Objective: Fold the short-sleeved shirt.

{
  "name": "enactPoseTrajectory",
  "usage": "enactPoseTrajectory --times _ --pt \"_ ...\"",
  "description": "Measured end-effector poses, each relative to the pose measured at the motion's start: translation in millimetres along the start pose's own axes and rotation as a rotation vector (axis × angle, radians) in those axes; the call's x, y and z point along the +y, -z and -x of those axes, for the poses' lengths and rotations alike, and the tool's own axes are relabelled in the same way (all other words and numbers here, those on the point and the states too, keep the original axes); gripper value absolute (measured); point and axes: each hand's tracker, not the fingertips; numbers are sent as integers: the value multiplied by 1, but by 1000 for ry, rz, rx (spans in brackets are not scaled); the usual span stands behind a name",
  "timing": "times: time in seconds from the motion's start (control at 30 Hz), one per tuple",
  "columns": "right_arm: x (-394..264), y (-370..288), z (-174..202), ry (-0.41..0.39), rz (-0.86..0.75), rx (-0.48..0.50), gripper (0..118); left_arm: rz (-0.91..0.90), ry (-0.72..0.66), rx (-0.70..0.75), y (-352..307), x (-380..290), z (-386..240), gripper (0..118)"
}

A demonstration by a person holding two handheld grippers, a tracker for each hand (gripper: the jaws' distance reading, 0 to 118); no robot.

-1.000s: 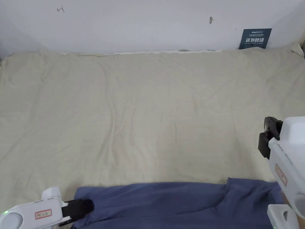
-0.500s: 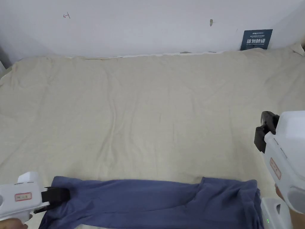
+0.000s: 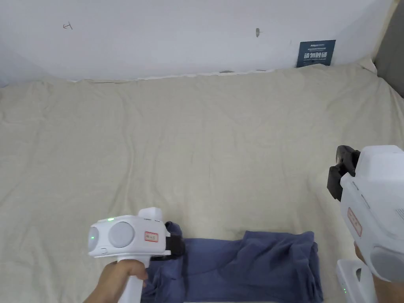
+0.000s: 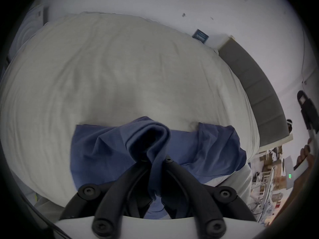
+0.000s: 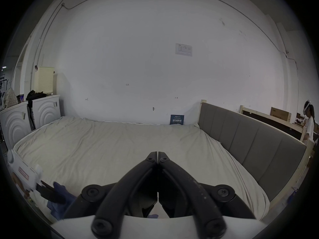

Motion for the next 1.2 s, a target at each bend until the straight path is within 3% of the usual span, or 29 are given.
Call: enactPoseTrajectory --times 0.1,0.23,0.27,0.3,0.33,0.37,0.43,0.57,0.67,0.8,0.97,1.2 --pt "-2 -2 -8 6 6 -18 1 33 11 -1 23 -1 -12 8" --pt "-3 -2 -15 12 12 -35 1 70 45 28 37 -4 -20 18" --pt "-4 -2 -15 12 14 -37 1 75 51 14 35 -5 -23 37" --pt "-4 -2 -16 14 15 -38 1 78 51 -4 34 -5 -24 76" --pt "-4 -2 -15 15 16 -38 1 68 45 -26 31 -6 -25 100" --pt "-4 -1 -15 15 17 -38 1 48 44 -50 25 -7 -26 115" --pt "-4 -1 -15 16 18 -38 1 -17 35 -83 10 -8 -28 118" --pt "-4 -1 -12 18 21 -27 1 -158 26 -26 -21 -10 -23 115" --pt "-4 0 -11 13 19 -21 1 -322 67 61 -44 -18 -17 94" --pt "-4 1 -10 16 19 -17 1 -412 160 207 -48 -30 -8 1" --pt "-5 1 -11 21 19 -20 1 -351 178 248 -22 -45 6 0" --pt "-5 -1 -18 19 23 -31 1 -260 190 200 29 -68 -11 0"
